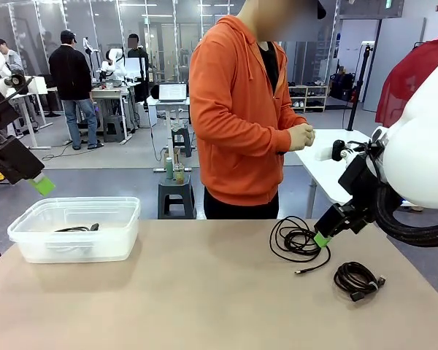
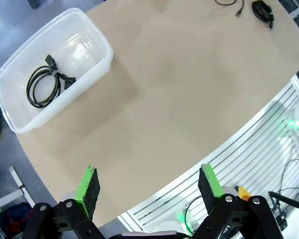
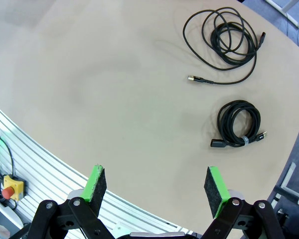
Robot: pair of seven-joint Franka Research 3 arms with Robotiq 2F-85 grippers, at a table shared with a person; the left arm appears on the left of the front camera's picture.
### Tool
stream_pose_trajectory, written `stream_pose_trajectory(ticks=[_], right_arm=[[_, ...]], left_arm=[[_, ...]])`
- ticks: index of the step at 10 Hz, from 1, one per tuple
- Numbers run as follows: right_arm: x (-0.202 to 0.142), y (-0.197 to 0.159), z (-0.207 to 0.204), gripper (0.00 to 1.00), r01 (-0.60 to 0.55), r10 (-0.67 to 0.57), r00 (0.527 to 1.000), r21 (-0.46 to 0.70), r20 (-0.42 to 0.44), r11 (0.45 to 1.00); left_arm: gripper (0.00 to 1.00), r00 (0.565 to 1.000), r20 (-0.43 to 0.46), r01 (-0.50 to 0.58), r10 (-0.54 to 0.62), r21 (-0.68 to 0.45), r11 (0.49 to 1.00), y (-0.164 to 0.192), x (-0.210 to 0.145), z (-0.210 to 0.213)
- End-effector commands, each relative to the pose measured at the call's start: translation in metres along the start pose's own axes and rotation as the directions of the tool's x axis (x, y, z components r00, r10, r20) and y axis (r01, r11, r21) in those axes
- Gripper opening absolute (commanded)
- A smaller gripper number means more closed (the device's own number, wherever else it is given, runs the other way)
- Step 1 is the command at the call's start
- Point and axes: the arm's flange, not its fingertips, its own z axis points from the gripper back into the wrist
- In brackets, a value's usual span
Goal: Organize and store the cables.
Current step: Place the Power Cable into the Organizing box.
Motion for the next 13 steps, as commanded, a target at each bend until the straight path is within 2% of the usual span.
stream_pose_trajectory(ticks=[1, 13], right_arm=[[-0.0013, -0.0009, -0.0001, 1.00, 0.008, -0.008, 1.000, -0.006, -0.005, 1.000], [-0.0013, -0.0009, -0.0001, 1.00, 0.008, -0.008, 1.000, -0.006, -0.005, 1.000]], left_arm=[[1.00, 1.000, -0.007, -0.007, 0.007, 0.001, 1.000, -0.0029, 0.0004, 0.0038], [1.00, 1.000, -0.007, -0.007, 0.007, 0.001, 1.000, -0.0029, 0.0004, 0.0038]])
